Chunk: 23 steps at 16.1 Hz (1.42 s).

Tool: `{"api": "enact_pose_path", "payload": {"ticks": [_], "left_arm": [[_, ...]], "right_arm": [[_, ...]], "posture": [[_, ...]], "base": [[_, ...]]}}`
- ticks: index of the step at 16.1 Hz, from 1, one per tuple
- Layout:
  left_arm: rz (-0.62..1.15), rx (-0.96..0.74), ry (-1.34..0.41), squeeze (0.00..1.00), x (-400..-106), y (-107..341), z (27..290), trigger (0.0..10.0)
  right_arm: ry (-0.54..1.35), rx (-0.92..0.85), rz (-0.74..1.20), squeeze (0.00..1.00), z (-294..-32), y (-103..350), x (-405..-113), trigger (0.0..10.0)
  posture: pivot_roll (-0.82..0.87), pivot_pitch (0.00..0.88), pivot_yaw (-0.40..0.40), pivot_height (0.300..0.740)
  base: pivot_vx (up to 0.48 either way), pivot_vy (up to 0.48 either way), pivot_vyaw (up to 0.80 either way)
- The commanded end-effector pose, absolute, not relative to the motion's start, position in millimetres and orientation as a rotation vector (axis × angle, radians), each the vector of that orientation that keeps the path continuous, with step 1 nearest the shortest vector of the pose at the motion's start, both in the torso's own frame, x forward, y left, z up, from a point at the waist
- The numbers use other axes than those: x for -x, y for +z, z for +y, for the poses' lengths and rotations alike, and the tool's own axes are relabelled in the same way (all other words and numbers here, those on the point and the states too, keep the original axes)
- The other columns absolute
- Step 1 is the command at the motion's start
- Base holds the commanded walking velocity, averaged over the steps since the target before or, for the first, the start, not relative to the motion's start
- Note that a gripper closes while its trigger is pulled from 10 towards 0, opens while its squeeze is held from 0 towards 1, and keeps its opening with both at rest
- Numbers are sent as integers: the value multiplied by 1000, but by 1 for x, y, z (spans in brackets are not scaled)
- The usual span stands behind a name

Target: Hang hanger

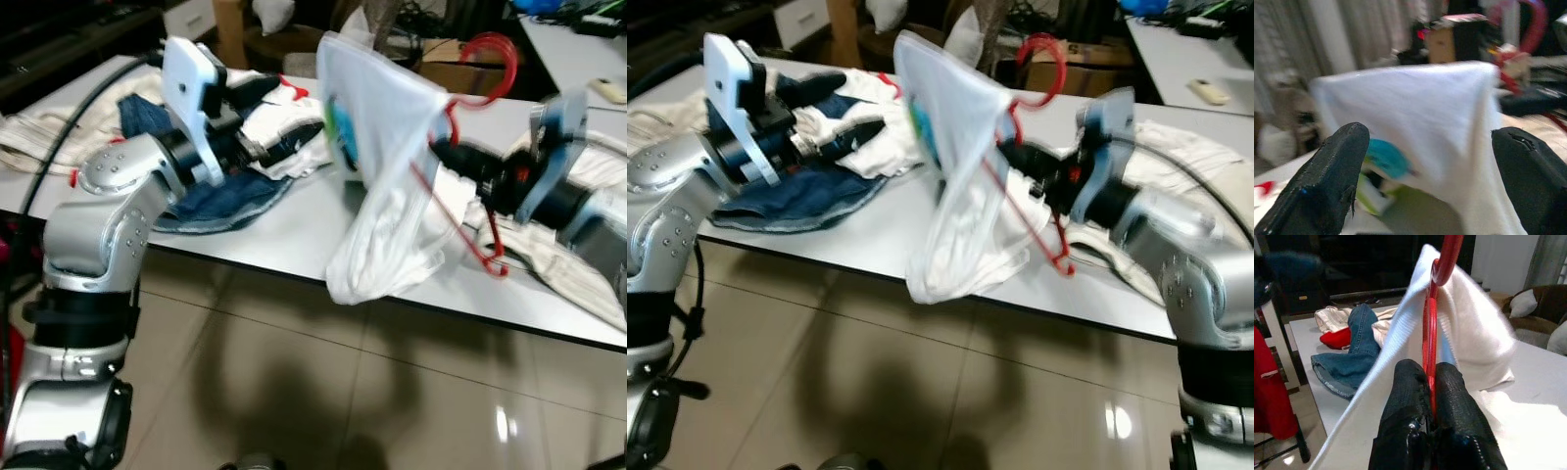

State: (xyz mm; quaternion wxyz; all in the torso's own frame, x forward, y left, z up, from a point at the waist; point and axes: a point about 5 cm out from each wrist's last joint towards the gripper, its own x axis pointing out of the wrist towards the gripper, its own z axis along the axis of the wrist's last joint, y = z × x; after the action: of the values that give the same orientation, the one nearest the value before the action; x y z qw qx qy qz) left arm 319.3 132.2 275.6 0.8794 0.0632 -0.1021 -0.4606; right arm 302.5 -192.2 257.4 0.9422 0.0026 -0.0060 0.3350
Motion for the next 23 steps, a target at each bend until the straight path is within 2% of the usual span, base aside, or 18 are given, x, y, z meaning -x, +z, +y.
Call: {"api": "enact_pose_path", "payload": {"ticks": [1, 2, 3, 4, 6, 7, 10, 13, 18, 23], "left_arm": [[-174, -114, -1001, 1000, -317, 265, 124, 10000], [-170, -85, -940, 1000, -322, 262, 125, 10000], [-180, 11, -887, 1000, -324, 263, 126, 10000], [-139, 36, -808, 0, -321, 249, 137, 10000], [-38, -19, -720, 0, -308, 213, 156, 10000], [17, 29, -658, 0, -301, 192, 163, 10000], [26, -10, -640, 0, -279, 169, 162, 10000], [83, -30, -742, 0, -258, 160, 150, 10000], [144, -14, -744, 0, -239, 153, 160, 10000], [183, -57, -682, 0, -241, 150, 176, 10000]], "right_arm": [[657, -19, -19, 0, -192, 261, -305, 10000], [635, -38, -23, 0, -192, 262, -305, 10000], [637, -51, -23, 0, -192, 259, -303, 10000], [655, -60, -37, 0, -188, 252, -297, 10000], [719, -99, -6, 0, -178, 236, -282, 10000], [806, -147, 20, 0, -171, 223, -268, 10000], [977, -218, 68, 0, -167, 204, -230, 10000], [1097, -210, 195, 0, -164, 185, -198, 10000], [1017, -257, 194, 0, -160, 175, -183, 10000], [1009, -258, 190, 0, -156, 174, -186, 10000]], "posture": [[-71, 0, 68, 740], [-73, 0, 59, 740], [-53, 0, 52, 740], [-55, 0, 52, 740], [-34, 0, 32, 740], [-19, 0, 21, 740], [-28, 0, 34, 740], [-42, 0, 47, 740], [-51, 0, 80, 740], [-41, 0, 69, 740]], "base": [[0, 0, 0], [0, 0, 0], [0, 0, 0], [0, 0, 0], [0, 0, 0], [0, 0, 0], [0, 0, 800], [0, 0, 800], [0, 0, 800], [0, 0, 800]]}}
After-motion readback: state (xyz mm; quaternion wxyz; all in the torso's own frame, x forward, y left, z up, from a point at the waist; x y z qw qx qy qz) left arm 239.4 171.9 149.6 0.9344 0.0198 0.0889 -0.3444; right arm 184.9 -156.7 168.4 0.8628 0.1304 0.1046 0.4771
